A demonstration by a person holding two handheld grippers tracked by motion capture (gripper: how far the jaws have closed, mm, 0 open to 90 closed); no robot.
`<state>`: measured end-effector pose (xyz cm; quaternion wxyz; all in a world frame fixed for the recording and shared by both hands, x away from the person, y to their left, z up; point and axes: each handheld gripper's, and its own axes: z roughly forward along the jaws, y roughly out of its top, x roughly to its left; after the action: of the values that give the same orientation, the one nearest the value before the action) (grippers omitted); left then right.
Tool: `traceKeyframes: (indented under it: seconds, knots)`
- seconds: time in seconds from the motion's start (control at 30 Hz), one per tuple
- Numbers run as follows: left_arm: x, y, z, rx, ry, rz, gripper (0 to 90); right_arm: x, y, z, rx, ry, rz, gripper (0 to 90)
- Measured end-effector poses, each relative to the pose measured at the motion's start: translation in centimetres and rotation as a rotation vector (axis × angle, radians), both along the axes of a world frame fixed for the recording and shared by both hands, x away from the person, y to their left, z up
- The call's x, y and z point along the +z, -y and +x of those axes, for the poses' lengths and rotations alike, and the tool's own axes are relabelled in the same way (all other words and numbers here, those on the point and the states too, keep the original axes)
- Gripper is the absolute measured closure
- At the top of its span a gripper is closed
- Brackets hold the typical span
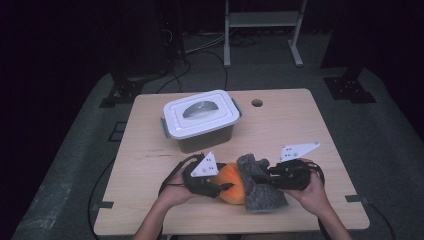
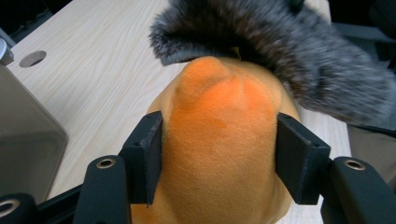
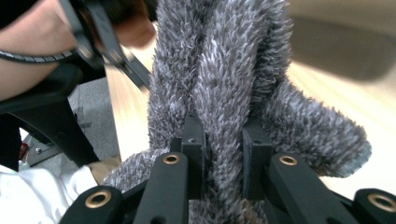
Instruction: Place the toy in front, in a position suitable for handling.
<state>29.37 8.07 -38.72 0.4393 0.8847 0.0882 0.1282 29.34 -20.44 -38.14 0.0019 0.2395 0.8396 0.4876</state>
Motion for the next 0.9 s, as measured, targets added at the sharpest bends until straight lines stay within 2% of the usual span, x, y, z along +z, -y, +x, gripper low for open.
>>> traceKeyframes:
  seconds: [0.03, 0.1, 0.2, 0.27, 0.37, 0.47, 0.57, 0.63, 0.67, 0.77, 0.9]
  knots:
    - [-0.1, 0.2, 0.0, 0.003, 0.004, 0.009, 39.5, 0.3, -0.4, -0.2, 0.004, 0.018, 0.002, 74.7]
    - [-0.3, 0.3, -0.1, 0.002, -0.001, 0.000, 39.1, 0.5, -1.0, -0.4, 0.013, 0.031, -0.002, 74.7]
    - [-0.6, 0.6, -0.1, -0.008, -0.007, 0.008, 34.7, -0.4, -1.5, -0.3, 0.000, 0.024, -0.070, 74.8]
    - [-1.0, 0.5, 0.1, -0.023, -0.012, -0.006, 27.3, -1.5, -1.4, 0.2, 0.000, -0.007, -0.098, 74.9]
    - [-1.2, 0.3, 0.6, -0.030, -0.038, -0.021, 15.9, -1.9, -1.0, 0.4, -0.001, -0.035, -0.096, 74.9]
    - [-1.8, -0.2, 1.2, -0.015, -0.090, -0.046, 10.1, -2.2, -0.8, 0.6, 0.005, -0.052, -0.094, 74.9]
    - [-2.4, -0.9, 1.9, -0.040, -0.158, -0.070, 10.2, -2.7, -0.5, 0.8, 0.006, -0.070, -0.092, 74.9]
    - [-2.7, -1.5, 2.3, -0.047, -0.183, -0.088, 12.0, -2.9, -0.3, 0.9, 0.003, -0.079, -0.099, 74.9]
    - [-2.8, -1.7, 2.3, -0.051, -0.188, -0.100, 15.7, -3.1, -0.2, 1.0, 0.000, -0.087, -0.100, 74.9]
    - [-2.5, -2.0, 2.3, -0.044, -0.174, -0.095, 28.8, -3.4, 0.2, 1.3, 0.002, -0.109, -0.099, 74.8]
    - [-2.1, -2.1, 2.2, -0.039, -0.161, -0.088, 36.1, -3.9, 0.8, 1.5, -0.011, -0.129, -0.107, 74.8]
